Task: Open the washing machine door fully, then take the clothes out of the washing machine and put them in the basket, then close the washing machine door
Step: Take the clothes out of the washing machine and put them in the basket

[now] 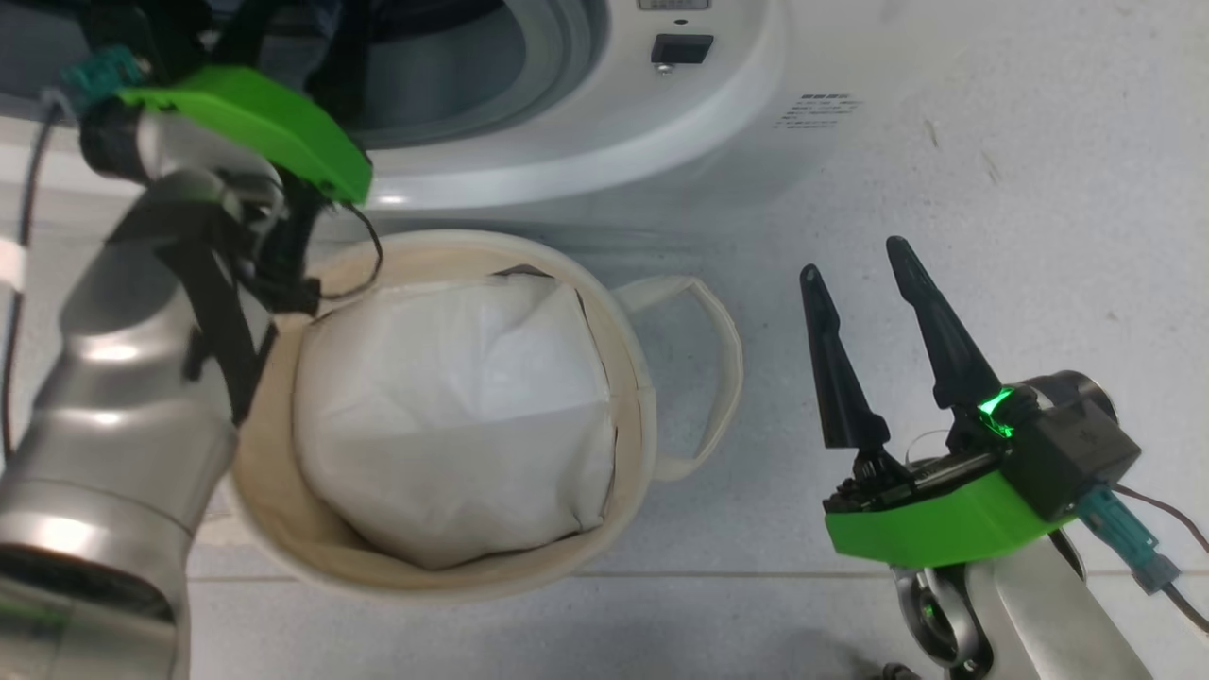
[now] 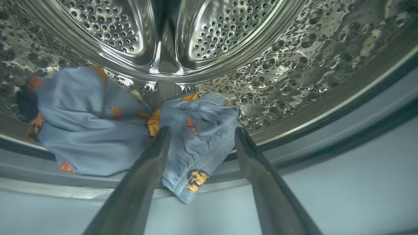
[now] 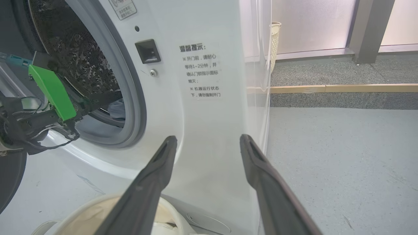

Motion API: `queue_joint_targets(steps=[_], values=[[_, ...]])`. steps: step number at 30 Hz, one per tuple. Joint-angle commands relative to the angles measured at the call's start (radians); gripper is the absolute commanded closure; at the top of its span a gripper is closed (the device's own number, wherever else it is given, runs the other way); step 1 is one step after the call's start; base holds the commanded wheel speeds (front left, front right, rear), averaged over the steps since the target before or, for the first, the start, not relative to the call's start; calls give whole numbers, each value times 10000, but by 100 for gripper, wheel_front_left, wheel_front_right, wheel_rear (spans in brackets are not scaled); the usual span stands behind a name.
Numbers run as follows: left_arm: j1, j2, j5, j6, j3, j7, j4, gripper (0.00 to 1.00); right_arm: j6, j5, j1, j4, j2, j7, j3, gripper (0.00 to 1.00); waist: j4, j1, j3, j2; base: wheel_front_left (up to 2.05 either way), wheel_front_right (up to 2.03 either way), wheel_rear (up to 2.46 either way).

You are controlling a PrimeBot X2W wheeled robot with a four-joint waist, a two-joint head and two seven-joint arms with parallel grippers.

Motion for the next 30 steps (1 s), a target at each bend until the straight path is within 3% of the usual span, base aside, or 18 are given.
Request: queue_joint_targets(steps=[1,10,18,21,22,23,30], values=[[-528,500,-132,-57,164,77,-112,0,10,-107,243,-372,144,-96,149,0,-47,-1,107,0,0,0,0],[-1421,874,-1718,-57,-175,1465,263,0,10,-276,203,-481,406,-115,115,0,-428,-1,626,0,0,0,0],[-1695,1189,-1961,-57,-960,2800,873,0,10,-393,258,-623,554,-122,-3,0,-608,-1,872,0,0,0,0],[-1891,1155,-1875,-57,-1183,2843,1132,0,10,-430,257,-653,601,-123,-52,0,-599,-1,962,0,0,0,0],[-1935,1128,-1872,-57,-1239,2832,1186,6,10,-441,244,-661,614,-123,-63,0,-590,-1,985,0,0,0,0],[-1968,1102,-1871,-57,-1299,2817,1226,100,10,-445,224,-676,628,-124,-73,0,-578,-1,998,0,0,0,0],[-1983,957,-2012,-57,-1670,2698,1323,100,10,-436,40,-647,648,-125,-76,0,-424,-1,890,0,0,0,0]])
